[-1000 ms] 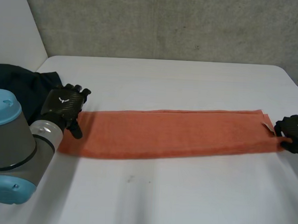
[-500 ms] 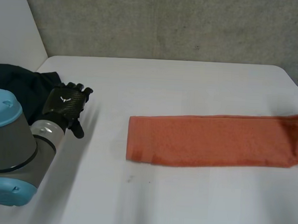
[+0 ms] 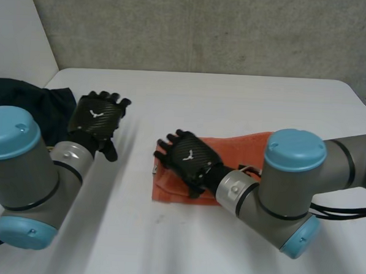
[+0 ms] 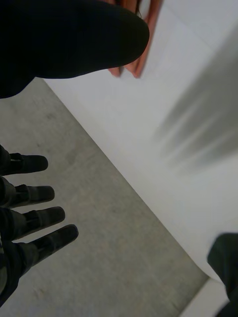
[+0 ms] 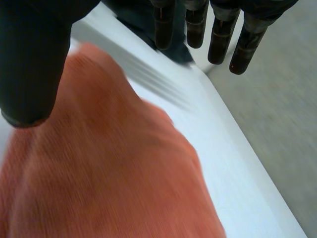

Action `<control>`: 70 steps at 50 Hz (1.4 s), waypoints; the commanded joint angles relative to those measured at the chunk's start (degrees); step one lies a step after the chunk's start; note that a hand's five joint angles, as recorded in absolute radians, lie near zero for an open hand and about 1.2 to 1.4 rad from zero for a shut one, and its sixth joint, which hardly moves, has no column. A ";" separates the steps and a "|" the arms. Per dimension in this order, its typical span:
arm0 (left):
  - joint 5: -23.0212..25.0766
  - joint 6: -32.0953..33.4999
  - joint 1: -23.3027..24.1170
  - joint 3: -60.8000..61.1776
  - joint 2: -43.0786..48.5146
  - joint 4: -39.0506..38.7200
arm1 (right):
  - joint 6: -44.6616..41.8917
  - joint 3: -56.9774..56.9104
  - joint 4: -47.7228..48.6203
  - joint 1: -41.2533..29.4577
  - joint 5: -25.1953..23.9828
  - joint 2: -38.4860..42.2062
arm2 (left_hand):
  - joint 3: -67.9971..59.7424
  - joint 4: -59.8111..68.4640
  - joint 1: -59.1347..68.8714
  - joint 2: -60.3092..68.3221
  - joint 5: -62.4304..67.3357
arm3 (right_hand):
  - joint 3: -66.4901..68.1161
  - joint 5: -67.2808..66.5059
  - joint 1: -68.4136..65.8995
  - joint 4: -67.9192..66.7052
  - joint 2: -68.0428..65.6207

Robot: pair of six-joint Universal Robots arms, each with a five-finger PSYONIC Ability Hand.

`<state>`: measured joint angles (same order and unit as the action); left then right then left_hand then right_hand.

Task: Fold the laundry.

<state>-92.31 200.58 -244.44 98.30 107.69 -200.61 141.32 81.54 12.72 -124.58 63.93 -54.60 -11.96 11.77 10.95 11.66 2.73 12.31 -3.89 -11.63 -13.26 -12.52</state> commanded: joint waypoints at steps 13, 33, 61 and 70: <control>0.03 0.69 10.30 -7.60 7.09 -0.04 | 4.85 16.10 -6.92 29.74 2.51 -9.74 | 1.96 -1.77 -0.95 -1.66 -2.73 | 19.27 -17.69 -19.94 -18.31 -19.05; -1.20 0.17 7.76 -4.61 1.03 0.40 | 1.23 2.85 -6.31 10.97 6.20 -9.04 | 1.96 -1.77 -0.95 -1.66 -2.73 | 67.69 -66.11 -68.37 -66.74 -67.48; 4.40 -11.69 10.56 -14.01 7.60 5.13 | 35.95 -1.38 -6.92 10.50 6.03 -8.77 | 1.58 -1.39 -0.57 -1.28 -2.35 | -2.31 3.89 1.63 3.26 2.52; 5.57 -14.51 14.17 -21.57 17.01 11.82 | 31.65 -7.09 -13.86 10.50 6.20 -0.51 | 0.40 -0.22 0.61 -0.11 -1.17 | -2.31 3.89 1.63 3.26 2.52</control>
<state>-87.27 187.48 -232.55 82.21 117.91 -193.67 177.03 79.07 4.01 -113.75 69.94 -61.73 -11.96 11.77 10.95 11.66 2.73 12.28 -3.89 -11.54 -13.23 -12.49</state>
